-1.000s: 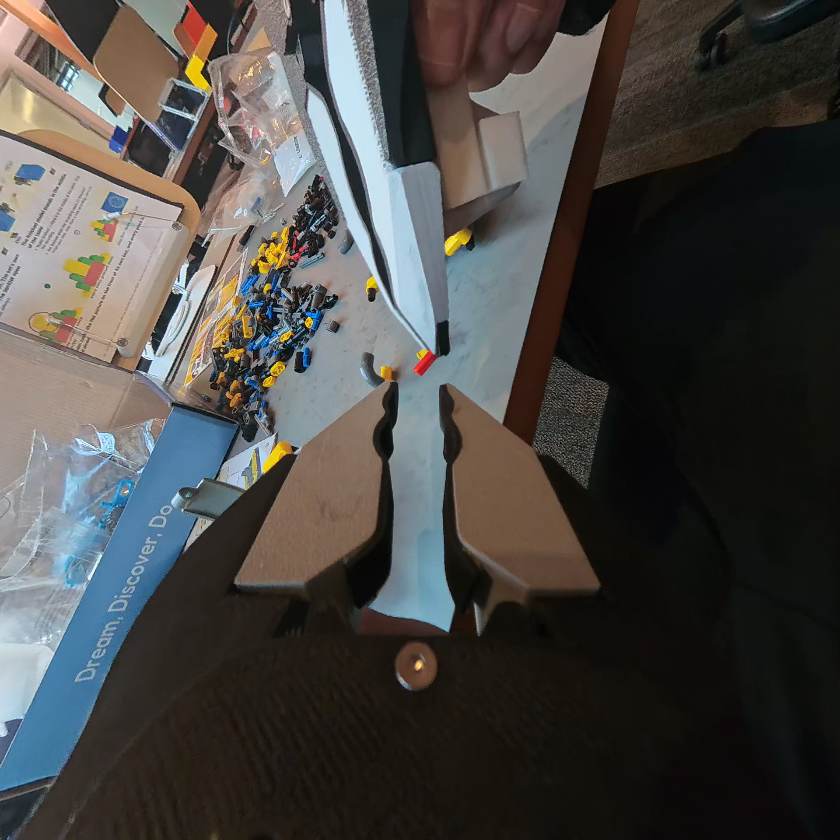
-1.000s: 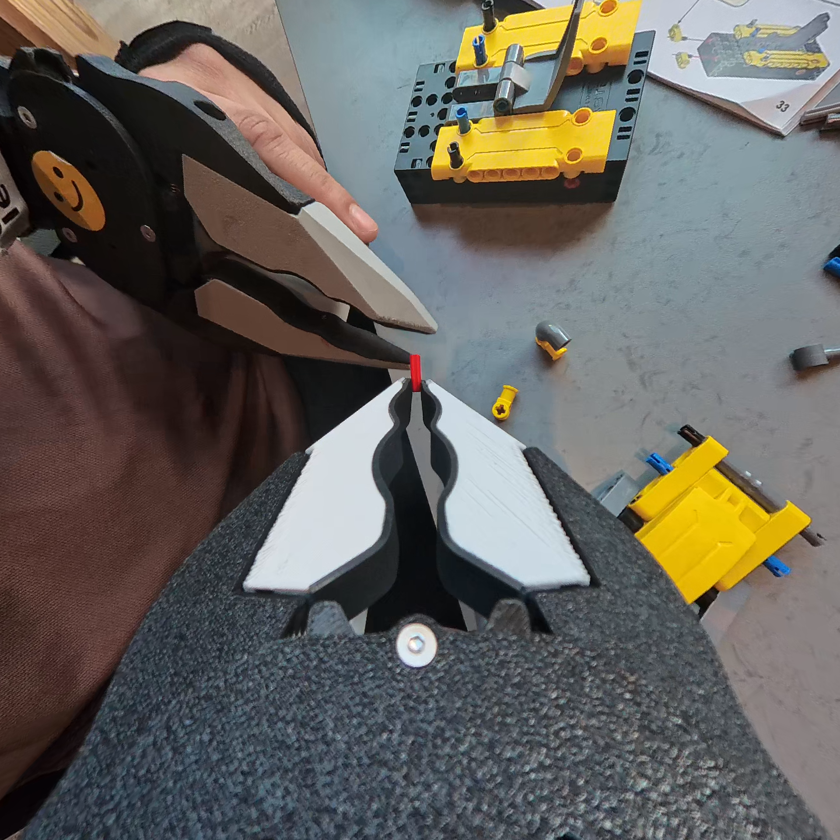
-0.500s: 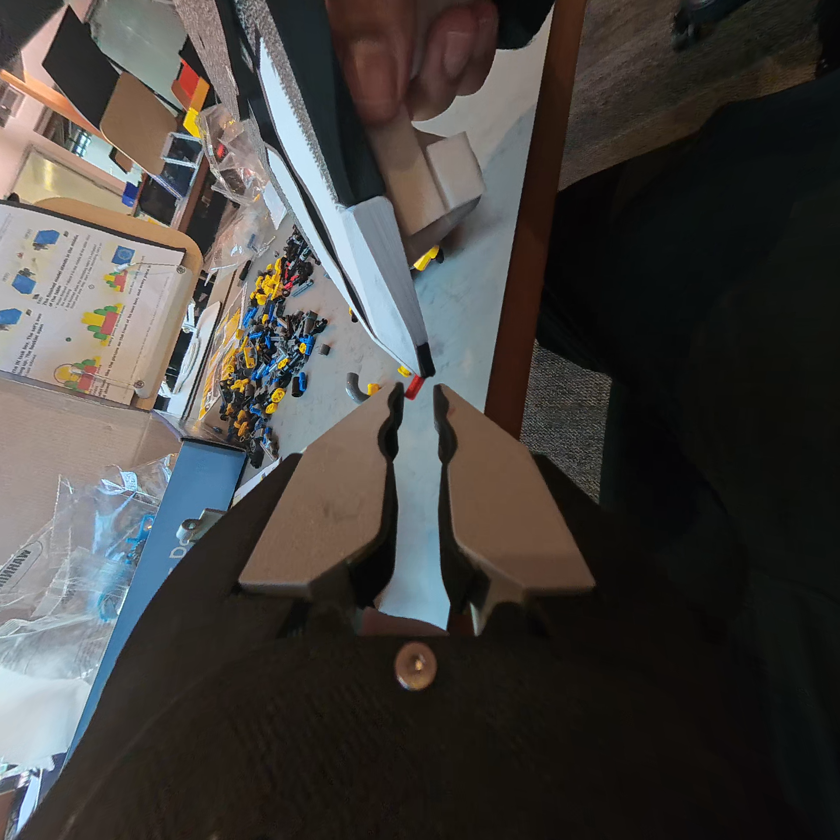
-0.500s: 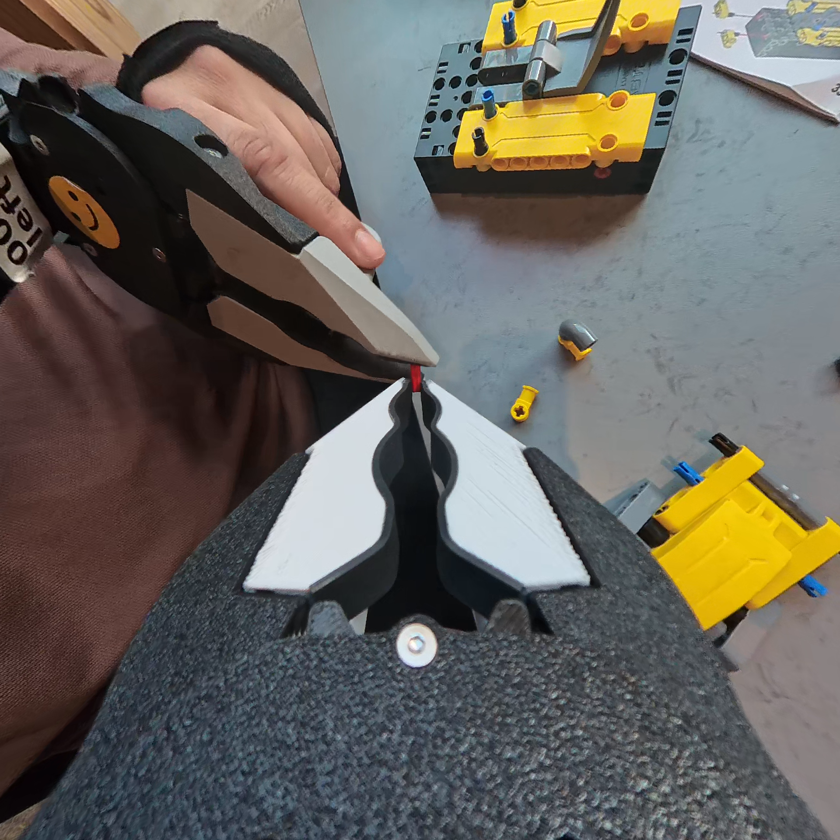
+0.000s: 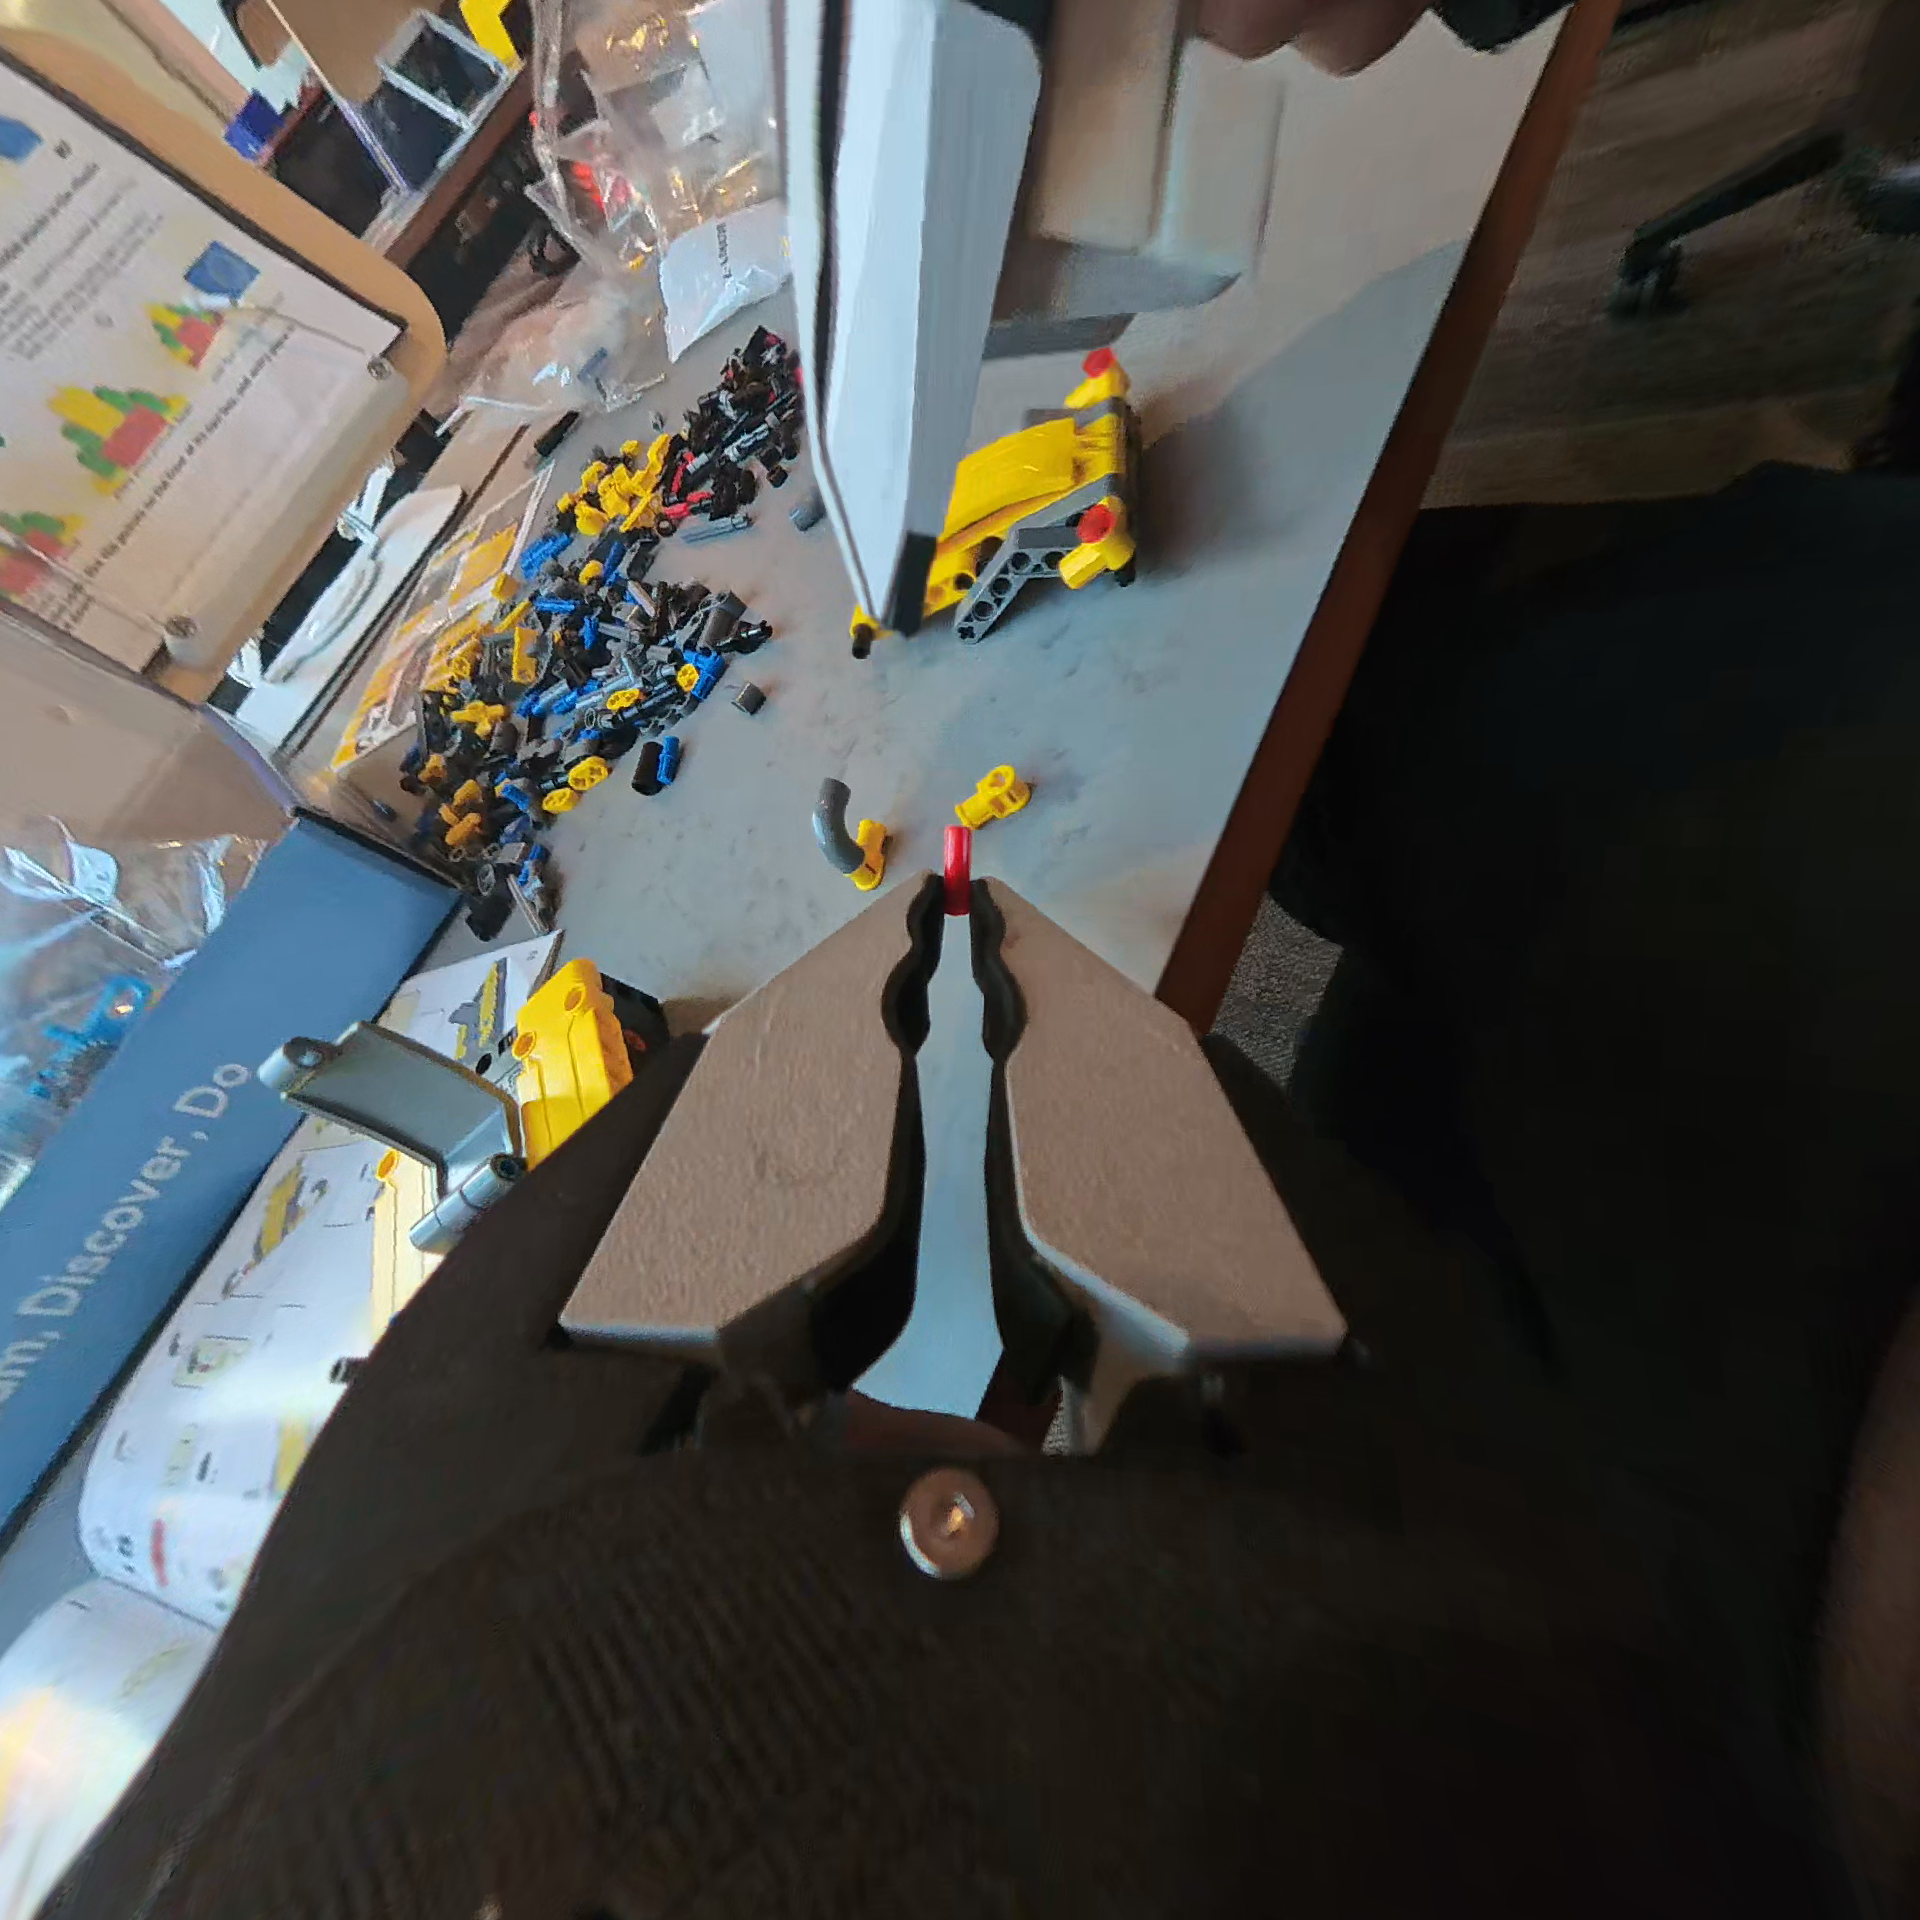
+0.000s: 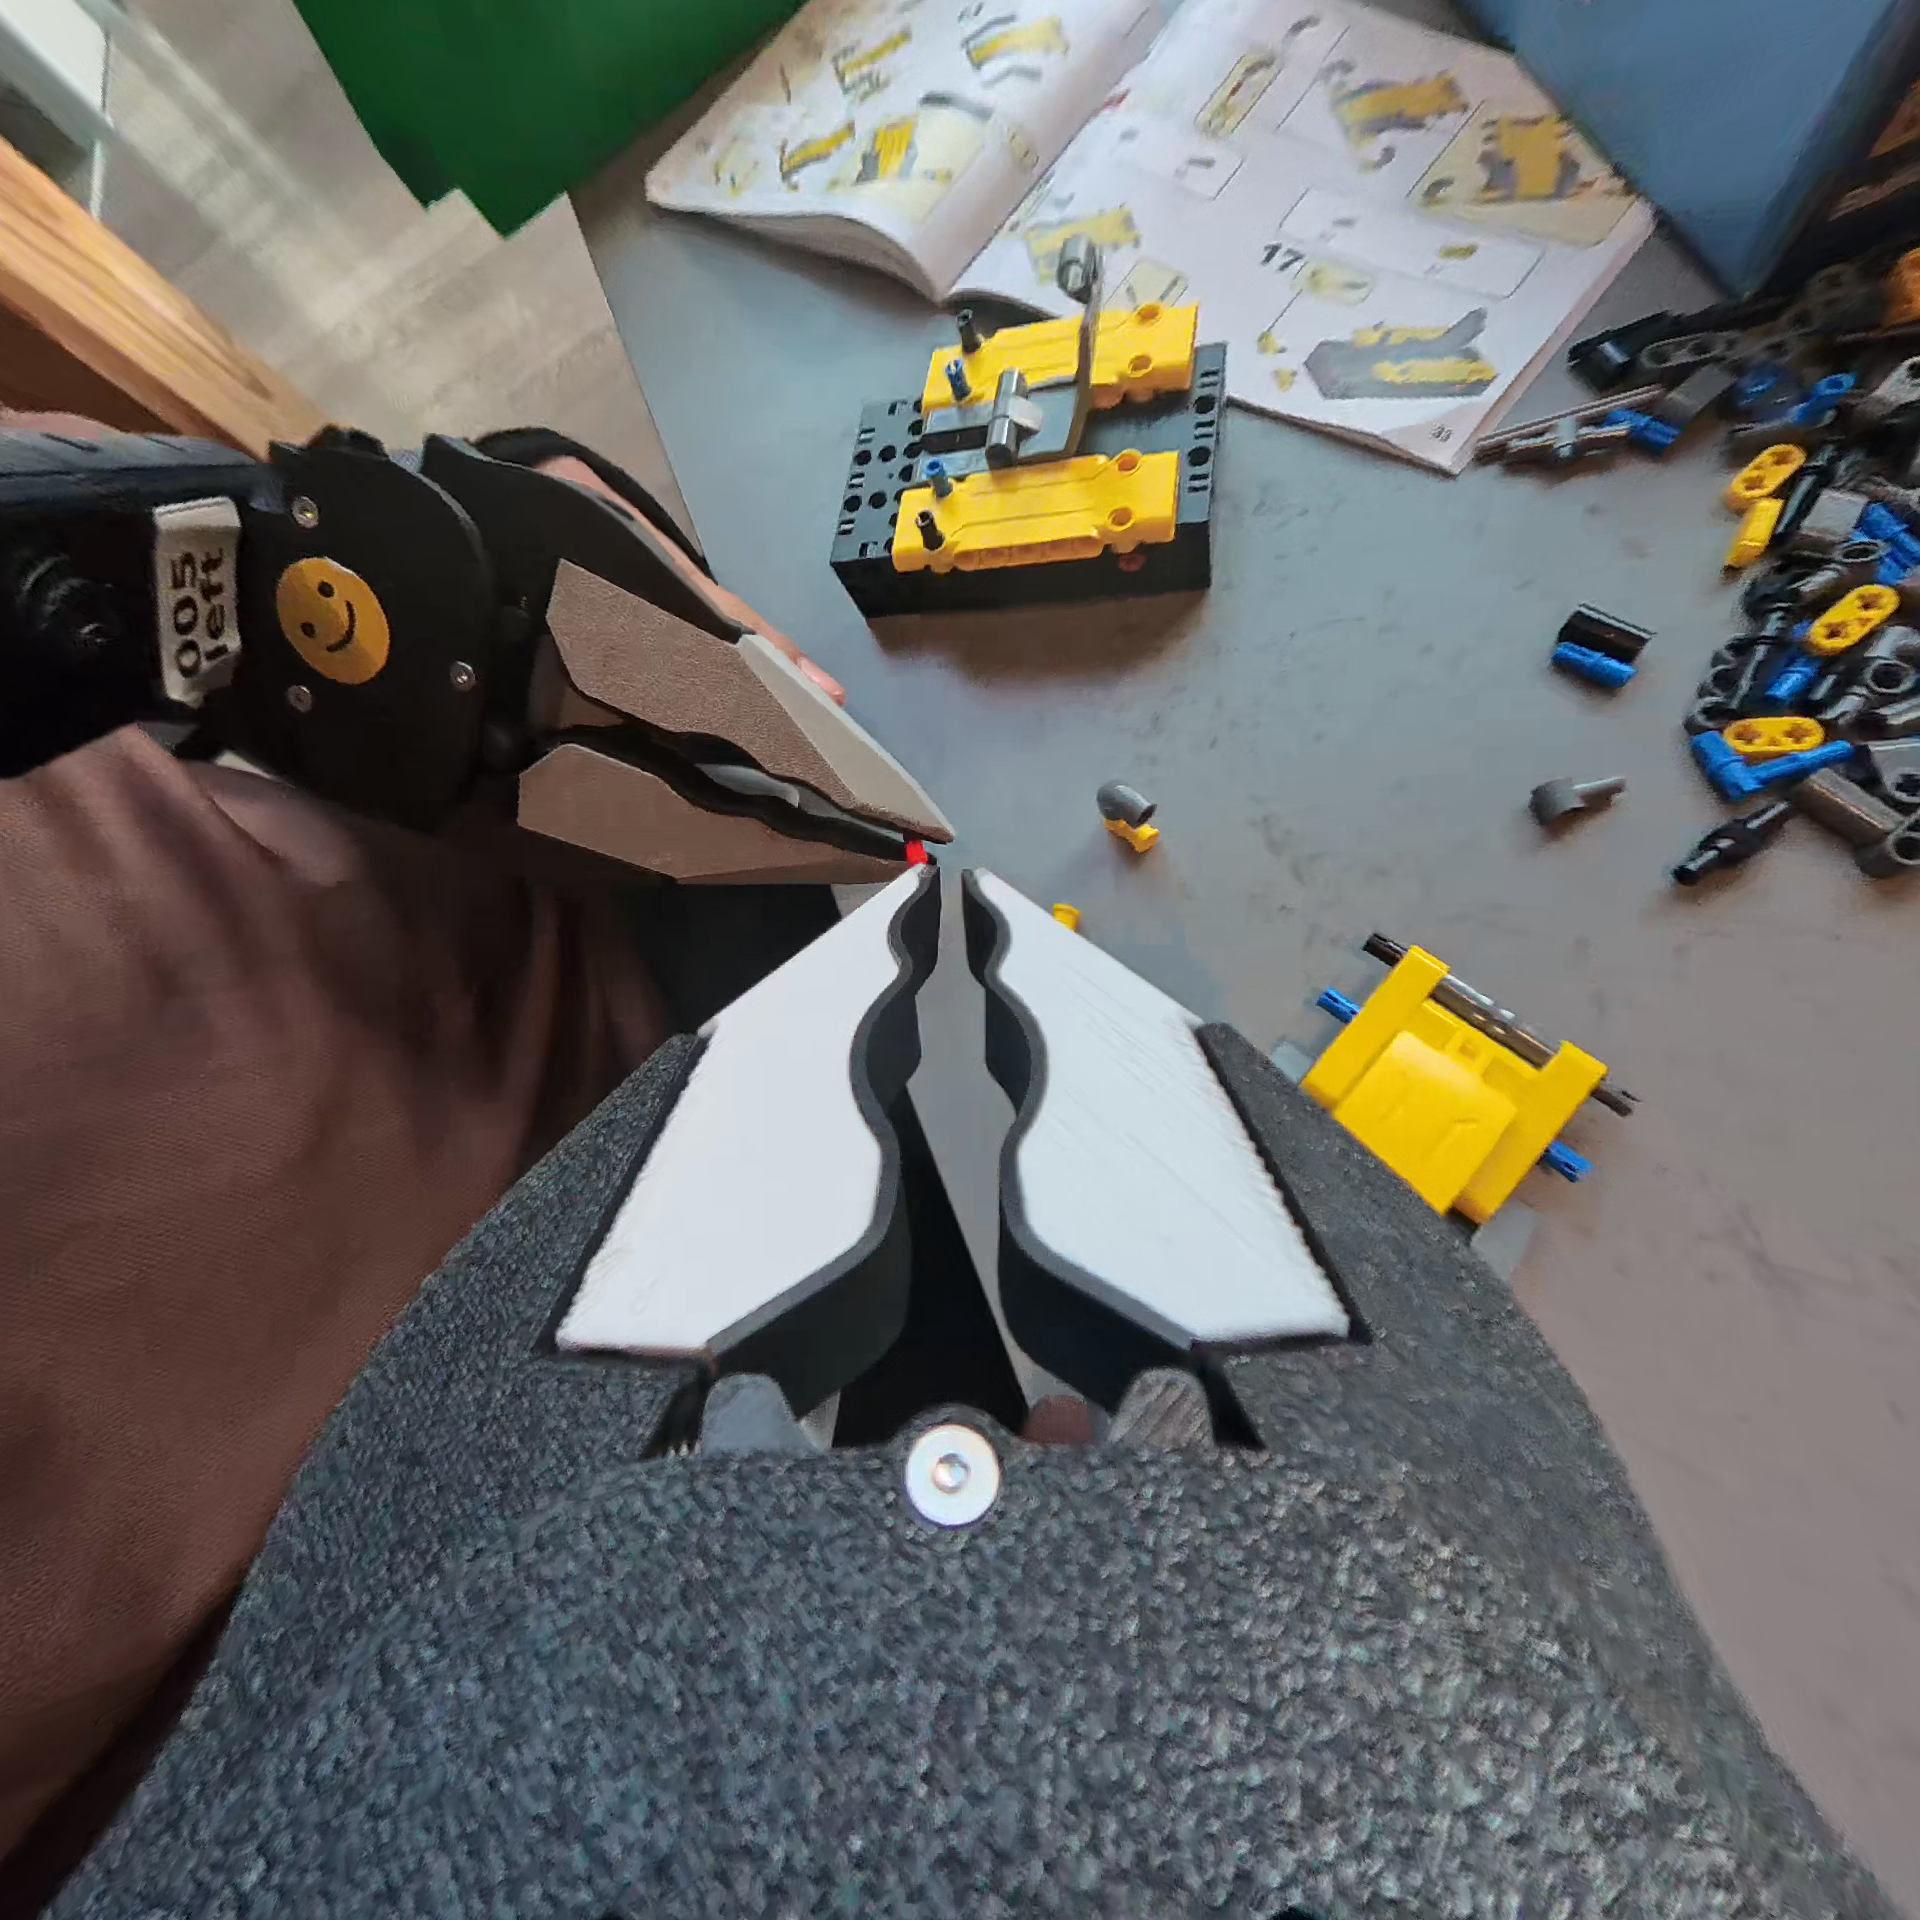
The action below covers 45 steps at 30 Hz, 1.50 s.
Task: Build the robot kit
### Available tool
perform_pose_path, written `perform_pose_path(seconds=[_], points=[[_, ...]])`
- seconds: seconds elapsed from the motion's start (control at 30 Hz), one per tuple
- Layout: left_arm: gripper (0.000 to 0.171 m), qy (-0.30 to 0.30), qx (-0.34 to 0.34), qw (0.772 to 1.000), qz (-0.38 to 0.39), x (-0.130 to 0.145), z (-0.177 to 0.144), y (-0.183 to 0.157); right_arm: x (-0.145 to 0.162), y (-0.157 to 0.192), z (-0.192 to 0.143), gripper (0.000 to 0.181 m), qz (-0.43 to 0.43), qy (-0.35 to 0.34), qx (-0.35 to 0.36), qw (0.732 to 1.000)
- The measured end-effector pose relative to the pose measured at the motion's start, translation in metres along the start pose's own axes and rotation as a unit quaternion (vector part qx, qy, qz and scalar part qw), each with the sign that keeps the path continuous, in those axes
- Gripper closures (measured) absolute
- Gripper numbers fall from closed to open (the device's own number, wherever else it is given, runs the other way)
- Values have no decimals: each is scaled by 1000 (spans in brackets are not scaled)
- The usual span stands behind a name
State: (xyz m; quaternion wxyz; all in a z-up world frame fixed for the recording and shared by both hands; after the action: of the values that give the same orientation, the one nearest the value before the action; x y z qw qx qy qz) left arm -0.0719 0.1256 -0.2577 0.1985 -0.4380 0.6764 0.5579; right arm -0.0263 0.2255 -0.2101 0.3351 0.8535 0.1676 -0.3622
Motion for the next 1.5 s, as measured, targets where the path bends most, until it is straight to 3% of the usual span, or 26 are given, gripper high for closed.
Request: perform_pose_path(seconds=[0.2,0.57,0.87,1.5], points=[[169,-12,20,997,-68,-5,-1,3,12,5,12,163,-11,9,-5,1000],[169,-31,9,996,-81,0,-3,0,8,6,18,158,-22,-16,-5,1000],[170,-30,16,994,-108,5,-5,1,8,9,23,170,-31,-15,-22,999],[169,-35,5,992,-118,3,-6,2,5,11,21,171,-35,-31,-31,998]])
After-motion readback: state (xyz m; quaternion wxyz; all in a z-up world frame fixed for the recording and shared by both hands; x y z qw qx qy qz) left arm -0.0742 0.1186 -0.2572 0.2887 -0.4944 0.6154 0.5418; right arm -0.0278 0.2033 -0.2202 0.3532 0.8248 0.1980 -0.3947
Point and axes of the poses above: each gripper's, where its closed fingertips meet, z out along the fingers, x out of its underside, y = z × x across the jaws, the point moved 6 cm from there along -z, back along the fingers, and after that the axes turned 14 degrees about -x, right-handed, at the moved point
